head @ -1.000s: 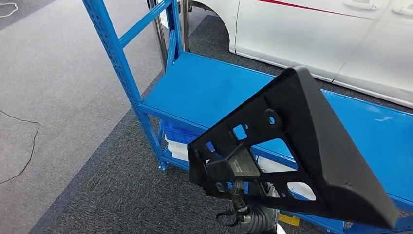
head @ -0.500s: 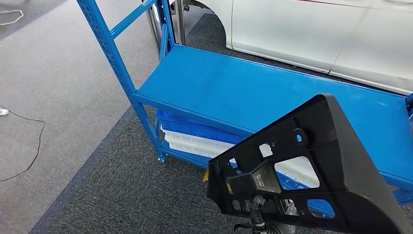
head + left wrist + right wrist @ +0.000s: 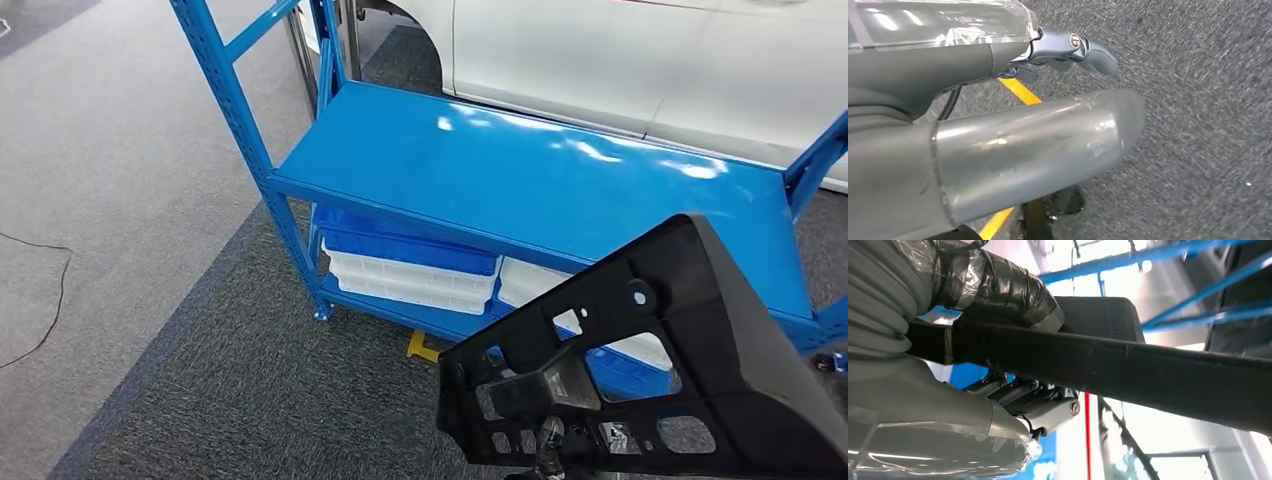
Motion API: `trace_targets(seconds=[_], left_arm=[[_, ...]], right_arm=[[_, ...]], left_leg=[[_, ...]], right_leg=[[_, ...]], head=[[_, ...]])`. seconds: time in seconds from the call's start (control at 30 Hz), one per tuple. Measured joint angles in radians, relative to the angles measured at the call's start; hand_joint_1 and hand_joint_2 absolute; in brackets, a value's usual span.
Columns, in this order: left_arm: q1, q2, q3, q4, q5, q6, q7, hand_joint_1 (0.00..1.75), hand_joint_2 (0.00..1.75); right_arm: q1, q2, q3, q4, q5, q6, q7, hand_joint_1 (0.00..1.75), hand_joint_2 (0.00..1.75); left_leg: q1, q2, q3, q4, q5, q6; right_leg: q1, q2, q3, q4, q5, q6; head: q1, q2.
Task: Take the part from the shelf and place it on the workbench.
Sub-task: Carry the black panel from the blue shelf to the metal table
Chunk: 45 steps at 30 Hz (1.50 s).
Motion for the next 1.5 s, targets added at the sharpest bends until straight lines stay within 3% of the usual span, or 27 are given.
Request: trace_targets(seconds=[0.03,0.07,0.13,0.2,0.23,0.3,0.33,0.4,0.47,0.53,0.6,0.67,0.73,0.77,0.83,0.9,0.97,1.03,1.07,1.13,1.2,1.27,1.3,1.33,1.4,1.47,1.5], left_arm=[[0.001,0.000,0.000,0.000,0.002,0.000,0.002,0.00,0.00],[0.001,0.000,0.000,0.000,0.004,-0.001,0.003,0.00,0.00],[0.001,-0.001,0.001,0.000,0.009,-0.003,0.007,0.00,0.00],[0.001,0.000,0.002,0.000,0.013,-0.004,0.008,0.00,0.00],[0.000,0.001,0.002,0.000,0.015,-0.005,0.009,0.00,0.00],[-0.002,0.001,0.003,0.000,0.017,-0.005,0.009,0.00,0.00],[-0.004,0.001,0.003,0.000,0.019,-0.005,0.009,0.00,0.00],[-0.004,0.002,0.007,0.000,0.024,-0.005,0.010,0.00,0.00],[0.000,0.002,0.011,0.000,0.027,-0.005,0.010,0.00,0.00],[0.004,0.002,0.015,0.000,0.030,-0.005,0.011,0.00,0.00],[0.005,0.002,0.020,0.000,0.034,-0.006,0.011,0.00,0.00],[0.005,0.004,0.024,0.000,0.037,-0.007,0.013,0.00,0.00],[0.006,0.007,0.029,0.000,0.039,-0.008,0.017,0.00,0.00],[0.006,0.008,0.031,0.000,0.041,-0.009,0.019,0.00,0.00],[0.004,0.007,0.035,0.000,0.046,-0.009,0.023,0.00,0.00],[0.003,0.006,0.040,0.000,0.047,-0.006,0.027,0.00,0.00],[0.005,0.006,0.046,0.000,0.048,-0.003,0.031,0.00,0.00],[0.006,0.006,0.050,0.000,0.048,-0.002,0.034,0.00,0.00],[0.006,0.006,0.052,0.000,0.048,-0.002,0.035,0.00,0.00],[0.004,0.004,0.052,0.000,0.048,-0.002,0.037,0.00,0.00],[0.002,0.003,0.053,0.000,0.048,-0.001,0.037,0.00,0.00],[-0.002,0.002,0.054,0.000,0.048,0.000,0.036,0.00,0.00],[-0.005,0.002,0.055,0.000,0.048,0.000,0.036,0.00,0.00],[-0.007,0.002,0.056,0.000,0.048,0.000,0.036,0.00,0.00],[-0.009,0.003,0.057,0.000,0.048,-0.003,0.036,0.00,0.00],[-0.006,0.004,0.059,0.000,0.048,-0.011,0.036,0.00,0.00],[-0.003,0.004,0.060,0.000,0.050,-0.015,0.036,0.00,0.00]], right_arm=[[0.007,0.006,-0.010,0.001,-0.001,0.006,0.000,1.75,1.75],[0.014,0.013,-0.020,0.001,-0.001,0.013,0.000,1.75,1.75],[0.027,0.031,-0.045,0.002,-0.003,0.032,0.000,1.75,1.75],[0.038,0.052,-0.073,0.002,-0.005,0.058,0.000,1.75,1.75],[0.044,0.063,-0.089,0.002,-0.006,0.070,0.000,1.75,1.75],[0.056,0.083,-0.118,0.001,-0.012,0.089,0.000,1.75,1.75],[0.060,0.093,-0.131,0.001,-0.020,0.095,0.000,1.75,1.75],[0.065,0.107,-0.153,-0.001,-0.044,0.107,0.000,1.75,1.75],[0.066,0.117,-0.170,-0.002,-0.063,0.114,0.000,1.75,1.75],[0.067,0.124,-0.181,-0.002,-0.069,0.119,0.000,1.75,1.75],[0.069,0.128,-0.188,-0.002,-0.069,0.124,0.000,1.75,1.75],[0.069,0.131,-0.192,-0.002,-0.070,0.126,0.000,1.75,1.75],[0.066,0.133,-0.194,-0.001,-0.070,0.132,0.000,1.75,1.75],[0.065,0.133,-0.196,-0.001,-0.070,0.135,0.000,1.75,1.75],[0.065,0.134,-0.199,-0.001,-0.072,0.141,0.000,1.75,1.75],[0.063,0.135,-0.204,-0.002,-0.082,0.149,0.000,1.75,1.75],[0.060,0.135,-0.208,0.000,-0.092,0.159,0.000,1.75,1.75],[0.058,0.135,-0.212,0.004,-0.098,0.165,0.000,1.75,1.75],[0.059,0.135,-0.214,0.005,-0.100,0.165,0.000,1.75,1.75],[0.059,0.135,-0.216,0.006,-0.103,0.167,0.000,1.75,1.75],[0.057,0.135,-0.217,0.006,-0.105,0.171,0.000,1.75,1.75],[0.056,0.137,-0.220,0.006,-0.106,0.175,0.000,1.75,1.75],[0.057,0.137,-0.221,0.006,-0.107,0.176,0.000,1.75,1.75],[0.057,0.138,-0.222,0.007,-0.107,0.177,0.000,1.75,1.75],[0.057,0.140,-0.225,0.007,-0.105,0.180,0.000,1.75,1.75],[0.054,0.142,-0.226,0.008,-0.093,0.188,0.000,1.75,1.75],[0.052,0.144,-0.226,0.010,-0.084,0.192,0.000,1.75,1.75]], left_leg=[[0.001,0.012,-0.008,0.005,0.003,-0.002],[0.003,0.023,-0.016,0.011,0.004,-0.005],[0.008,0.042,-0.026,0.029,0.000,-0.015],[0.007,0.057,-0.032,0.049,-0.007,-0.030],[0.006,0.063,-0.034,0.055,-0.009,-0.037],[0.007,0.074,-0.035,0.057,-0.008,-0.048],[0.009,0.068,-0.037,0.062,-0.014,-0.053],[0.013,0.027,-0.061,0.117,-0.059,-0.061],[0.015,-0.016,-0.113,0.241,-0.129,-0.063],[0.014,-0.026,-0.151,0.331,-0.156,-0.062],[0.014,-0.034,-0.127,0.282,-0.107,-0.053],[0.013,-0.083,-0.067,0.152,-0.041,-0.038],[0.011,-0.127,-0.035,0.072,-0.018,-0.029],[0.010,-0.128,-0.033,0.064,-0.020,-0.028],[0.011,-0.104,-0.030,0.050,-0.012,-0.027],[0.015,-0.074,-0.027,0.032,0.001,-0.019],[0.015,-0.041,-0.029,0.025,0.008,-0.014],[0.013,-0.007,-0.034,0.029,0.009,-0.013],[0.013,0.009,-0.036,0.031,0.008,-0.014],[0.013,0.036,-0.037,0.036,0.005,-0.018],[0.009,0.055,-0.037,0.043,-0.001,-0.028],[0.004,0.069,-0.035,0.047,-0.005,-0.038],[0.004,0.076,-0.033,0.047,-0.006,-0.044],[0.006,0.075,-0.031,0.048,-0.009,-0.050],[0.010,0.037,-0.044,0.085,-0.042,-0.061],[0.013,-0.014,-0.093,0.201,-0.115,-0.066],[0.013,-0.024,-0.123,0.270,-0.147,-0.066]], right_leg=[[-0.005,-0.003,0.002,0.021,-0.007,0.006],[-0.009,-0.009,0.025,0.003,0.004,0.012],[-0.015,-0.040,0.110,-0.120,0.046,0.019],[-0.012,-0.066,0.165,-0.215,0.066,0.009],[-0.007,-0.069,0.168,-0.227,0.063,0.000],[-0.003,-0.051,0.160,-0.224,0.069,-0.021],[-0.004,-0.043,0.157,-0.227,0.073,-0.029],[-0.007,-0.027,0.151,-0.233,0.083,-0.046],[-0.005,-0.007,0.143,-0.233,0.090,-0.056],[0.000,0.018,0.136,-0.231,0.095,-0.059],[0.004,0.046,0.134,-0.228,0.098,-0.057],[0.005,0.070,0.133,-0.225,0.101,-0.053],[0.003,0.093,0.124,-0.223,0.107,-0.042],[0.001,0.105,0.118,-0.223,0.112,-0.034],[-0.001,0.118,0.109,-0.224,0.120,-0.019],[0.004,0.074,0.088,-0.187,0.092,-0.010],[0.005,0.014,0.039,-0.078,0.025,-0.005],[0.001,-0.004,-0.005,0.025,-0.014,0.000],[0.000,-0.008,-0.004,0.033,-0.007,0.002],[-0.002,-0.027,0.059,-0.067,0.046,0.003],[0.003,-0.060,0.132,-0.193,0.082,-0.008],[0.009,-0.067,0.151,-0.235,0.083,-0.023],[0.010,-0.056,0.148,-0.236,0.086,-0.031],[0.009,-0.048,0.147,-0.237,0.089,-0.038],[0.006,-0.031,0.143,-0.242,0.097,-0.052],[0.004,-0.014,0.136,-0.243,0.104,-0.062],[0.006,-0.002,0.132,-0.242,0.106,-0.065]], head=[[0.000,0.000],[0.000,0.000],[0.000,0.000],[0.000,0.000],[0.000,0.000],[-0.001,0.000],[-0.001,0.000],[-0.001,0.000],[-0.001,0.000],[-0.001,0.000],[-0.001,0.000],[-0.001,0.000],[-0.001,0.000],[-0.001,0.000],[0.000,0.000],[0.001,0.000],[0.002,0.000],[0.002,0.000],[0.002,0.000],[0.002,0.000],[0.002,0.000],[0.001,0.000],[0.001,0.000],[0.001,0.000],[0.001,0.000],[0.001,0.000],[0.001,0.000]])
